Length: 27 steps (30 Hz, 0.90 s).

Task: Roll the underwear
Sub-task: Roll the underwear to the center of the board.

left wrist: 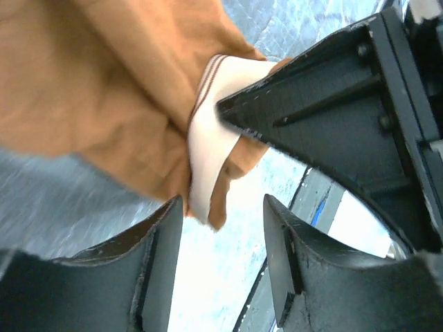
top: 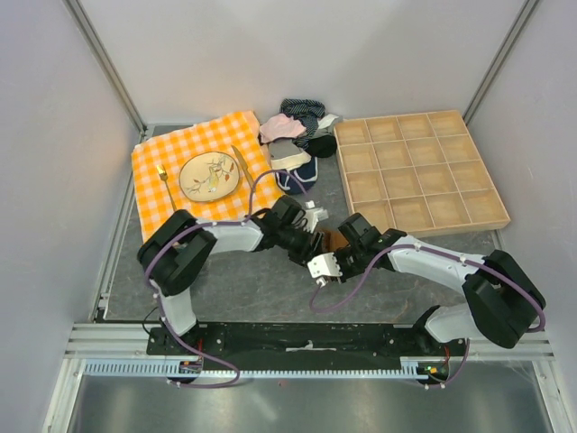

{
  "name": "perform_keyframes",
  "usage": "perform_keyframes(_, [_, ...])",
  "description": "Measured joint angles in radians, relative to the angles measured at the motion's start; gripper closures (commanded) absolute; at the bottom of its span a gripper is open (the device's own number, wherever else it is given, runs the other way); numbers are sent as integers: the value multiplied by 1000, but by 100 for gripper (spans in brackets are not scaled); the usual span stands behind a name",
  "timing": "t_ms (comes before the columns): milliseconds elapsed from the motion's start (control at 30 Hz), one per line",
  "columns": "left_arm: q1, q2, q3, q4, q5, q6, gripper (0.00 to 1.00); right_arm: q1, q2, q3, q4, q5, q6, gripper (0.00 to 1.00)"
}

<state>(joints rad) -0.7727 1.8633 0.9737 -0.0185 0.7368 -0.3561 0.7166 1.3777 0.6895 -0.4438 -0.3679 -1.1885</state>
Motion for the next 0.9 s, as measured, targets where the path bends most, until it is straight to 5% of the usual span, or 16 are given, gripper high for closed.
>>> perform_keyframes(267, [113, -195, -128, 91, -135, -48, 36, 0, 0, 0, -4, -2, 8, 80])
perform_keyframes(667, [113, -22, 3, 119, -166, -63, 32, 0, 0, 3, -7, -5, 15, 81])
perform_keyframes(767, [108, 14, 37, 111, -185, -63, 50, 0, 2, 8, -21, -14, 22, 81])
perform_keyframes(800, [105, 26, 47, 108, -189, -62, 64, -1, 3, 11, -28, -19, 24, 81])
perform_keyframes(867, [102, 42, 52, 102, -205, -63, 71, -6, 9, 19, -41, -31, 28, 82])
perform_keyframes(900, [101, 48, 52, 95, -212, -60, 84, -14, 13, 26, -54, -43, 31, 82])
